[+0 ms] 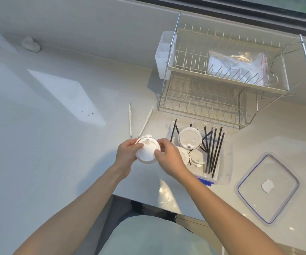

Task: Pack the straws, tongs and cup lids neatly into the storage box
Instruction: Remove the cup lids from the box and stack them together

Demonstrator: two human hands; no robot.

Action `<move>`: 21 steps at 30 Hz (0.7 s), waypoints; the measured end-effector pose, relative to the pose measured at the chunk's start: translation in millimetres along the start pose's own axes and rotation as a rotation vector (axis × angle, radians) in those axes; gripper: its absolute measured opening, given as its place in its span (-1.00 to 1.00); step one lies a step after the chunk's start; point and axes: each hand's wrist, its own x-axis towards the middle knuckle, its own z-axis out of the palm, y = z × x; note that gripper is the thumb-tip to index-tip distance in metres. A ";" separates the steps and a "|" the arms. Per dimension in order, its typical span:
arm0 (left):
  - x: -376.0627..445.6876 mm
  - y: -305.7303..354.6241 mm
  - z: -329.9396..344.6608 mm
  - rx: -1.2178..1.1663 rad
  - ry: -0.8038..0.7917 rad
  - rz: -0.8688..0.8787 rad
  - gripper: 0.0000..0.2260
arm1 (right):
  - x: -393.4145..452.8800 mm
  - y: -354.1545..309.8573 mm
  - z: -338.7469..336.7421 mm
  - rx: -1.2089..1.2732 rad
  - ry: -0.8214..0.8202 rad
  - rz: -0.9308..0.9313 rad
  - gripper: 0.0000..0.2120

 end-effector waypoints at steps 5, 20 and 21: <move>10.0 -31.4 -27.0 0.318 0.112 0.024 -0.74 | 1.4 16.3 50.6 -0.075 -0.146 0.142 -0.67; 13.0 -8.8 23.1 0.784 0.013 0.418 -0.88 | 6.5 11.7 -34.1 0.297 0.572 0.222 -0.84; 12.2 -1.1 38.5 0.764 -0.041 0.457 -0.91 | 10.2 16.9 -46.4 0.384 0.611 0.322 -0.80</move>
